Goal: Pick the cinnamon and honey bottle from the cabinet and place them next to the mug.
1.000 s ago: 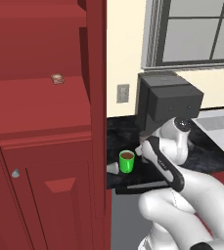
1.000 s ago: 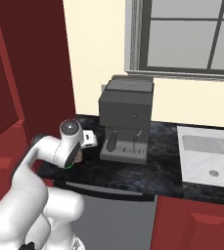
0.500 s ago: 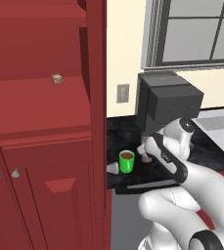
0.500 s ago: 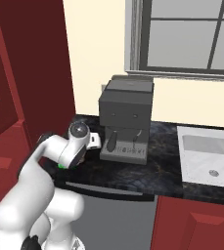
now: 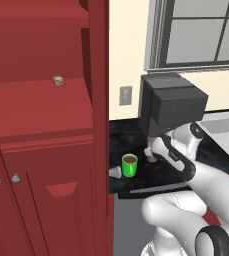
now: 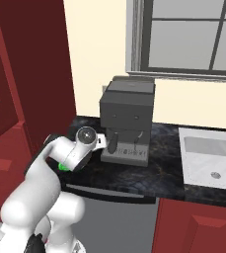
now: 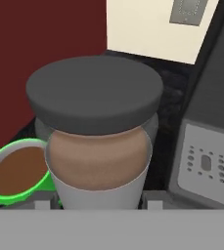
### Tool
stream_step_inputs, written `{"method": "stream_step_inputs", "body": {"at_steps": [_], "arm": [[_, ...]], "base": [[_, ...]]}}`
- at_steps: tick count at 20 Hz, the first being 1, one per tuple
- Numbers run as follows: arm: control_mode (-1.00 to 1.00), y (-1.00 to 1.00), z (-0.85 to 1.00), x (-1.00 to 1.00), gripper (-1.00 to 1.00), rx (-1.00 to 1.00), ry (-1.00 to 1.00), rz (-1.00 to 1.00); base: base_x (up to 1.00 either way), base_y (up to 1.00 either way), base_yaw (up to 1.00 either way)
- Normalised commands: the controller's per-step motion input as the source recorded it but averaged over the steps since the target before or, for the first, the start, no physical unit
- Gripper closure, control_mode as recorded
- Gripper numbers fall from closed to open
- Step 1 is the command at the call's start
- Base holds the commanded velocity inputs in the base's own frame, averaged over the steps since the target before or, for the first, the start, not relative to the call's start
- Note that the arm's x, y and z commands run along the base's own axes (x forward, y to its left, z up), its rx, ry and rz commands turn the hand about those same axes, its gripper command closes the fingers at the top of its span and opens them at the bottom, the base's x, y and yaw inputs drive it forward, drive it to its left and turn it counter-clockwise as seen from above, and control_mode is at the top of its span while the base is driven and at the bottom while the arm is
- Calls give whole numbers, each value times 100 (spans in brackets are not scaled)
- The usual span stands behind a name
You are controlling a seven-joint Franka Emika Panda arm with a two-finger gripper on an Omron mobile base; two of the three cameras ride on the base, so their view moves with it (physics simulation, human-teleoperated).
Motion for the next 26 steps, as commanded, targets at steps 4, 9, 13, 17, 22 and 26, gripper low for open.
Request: {"method": "stream_step_inputs", "body": {"at_steps": [4, 9, 13, 17, 22, 26], "arm": [[-100, 0, -33, -7, 100, 2, -13, 0], [-100, 0, -37, -19, 100, 2, -7, 0], [-100, 8, -26, -16, 100, 0, 0, 5], [-100, 6, -14, -17, 100, 0, -4, 3], [-100, 23, -19, -7, 100, 0, -10, 1], [-100, 42, -24, -14, 100, 0, -14, 0]], "base": [[0, 0, 0], [0, 0, 0], [0, 0, 0], [0, 0, 0], [0, 0, 0], [0, 0, 0]]}}
